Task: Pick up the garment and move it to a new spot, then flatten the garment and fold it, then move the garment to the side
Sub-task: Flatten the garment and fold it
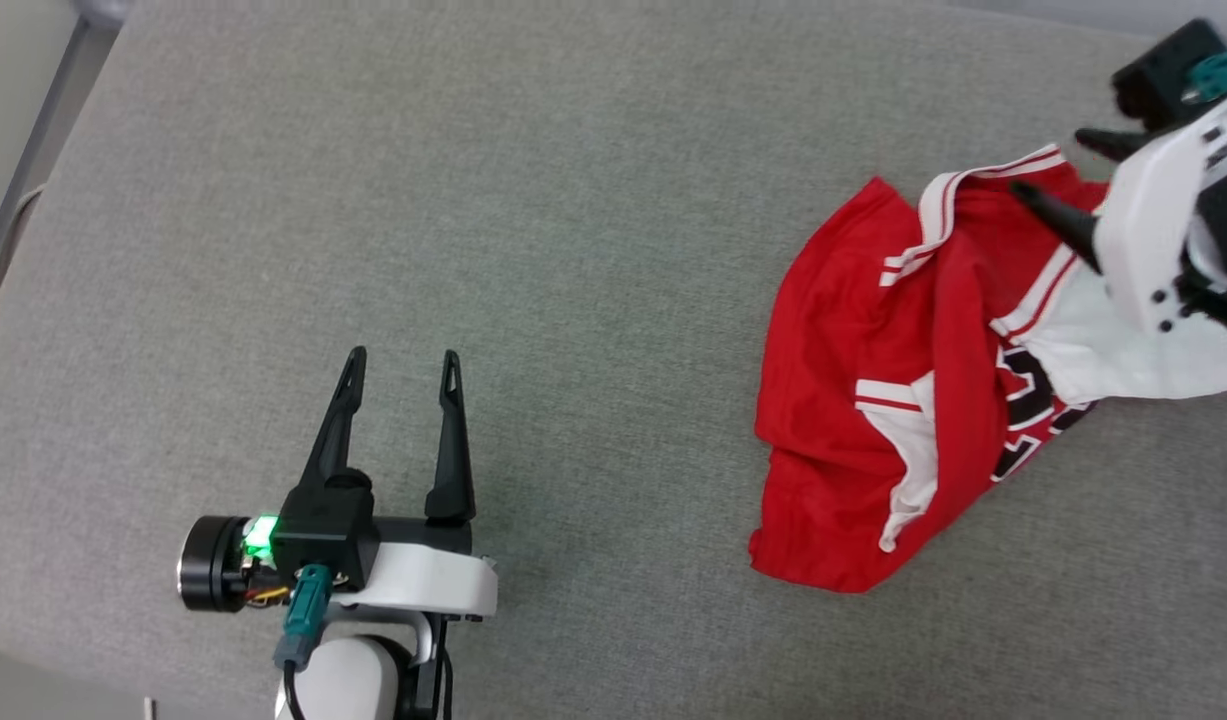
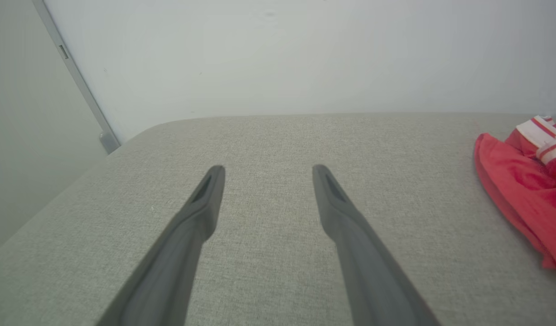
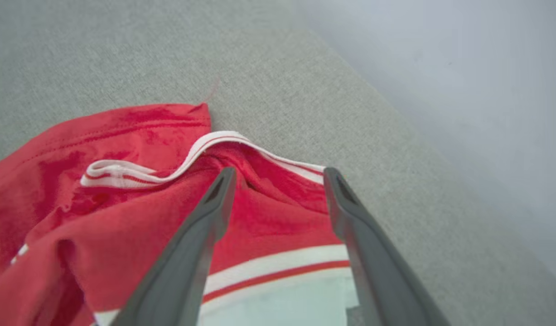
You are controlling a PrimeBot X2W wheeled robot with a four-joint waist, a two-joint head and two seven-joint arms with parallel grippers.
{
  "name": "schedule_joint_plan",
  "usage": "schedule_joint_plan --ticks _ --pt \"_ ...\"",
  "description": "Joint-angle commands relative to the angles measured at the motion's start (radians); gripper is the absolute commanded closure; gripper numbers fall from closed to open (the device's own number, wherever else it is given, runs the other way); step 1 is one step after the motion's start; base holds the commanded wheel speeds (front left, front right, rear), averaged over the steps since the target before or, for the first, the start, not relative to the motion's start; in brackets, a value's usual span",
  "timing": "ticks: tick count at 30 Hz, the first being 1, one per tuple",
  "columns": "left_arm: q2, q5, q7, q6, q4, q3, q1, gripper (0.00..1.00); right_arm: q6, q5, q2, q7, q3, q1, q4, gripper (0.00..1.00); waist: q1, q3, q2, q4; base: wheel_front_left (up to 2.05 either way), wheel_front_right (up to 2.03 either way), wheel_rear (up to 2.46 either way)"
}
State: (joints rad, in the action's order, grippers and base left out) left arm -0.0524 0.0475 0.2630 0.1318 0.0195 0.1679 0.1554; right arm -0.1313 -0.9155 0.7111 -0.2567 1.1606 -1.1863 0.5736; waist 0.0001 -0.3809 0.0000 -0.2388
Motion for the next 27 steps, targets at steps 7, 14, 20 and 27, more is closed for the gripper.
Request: schedule_joint_plan --ticks 7,14,20,27 --pt "-0.008 -0.017 0.003 -0.006 -0.016 -0.016 -0.045 0.0 0.001 -0.094 0.166 0.0 -0.052 -0.026 -0.124 0.0 -0.0001 0.053 0.0 0.064 0.0 0.0 0.0" --pt "-0.01 -0.026 0.003 -0.013 -0.028 -0.018 -0.053 0.0 0.001 -0.176 0.296 -0.254 -0.075 -0.023 -0.229 0.0 -0.0001 0.053 0.0 0.079 0.0 0.0 0.0" --pt "-0.008 -0.028 0.003 -0.017 -0.037 -0.009 -0.042 0.0 0.001 -0.168 0.344 -0.458 -0.058 0.022 -0.31 0.0 -0.0001 0.032 0.0 0.067 0.0 0.0 0.0" --pt "-0.004 -0.02 0.003 -0.016 -0.04 0.012 -0.02 0.0 0.001 -0.138 0.298 -0.535 -0.073 0.099 -0.252 0.0 -0.0001 -0.011 0.0 0.029 0.0 0.0 0.0"
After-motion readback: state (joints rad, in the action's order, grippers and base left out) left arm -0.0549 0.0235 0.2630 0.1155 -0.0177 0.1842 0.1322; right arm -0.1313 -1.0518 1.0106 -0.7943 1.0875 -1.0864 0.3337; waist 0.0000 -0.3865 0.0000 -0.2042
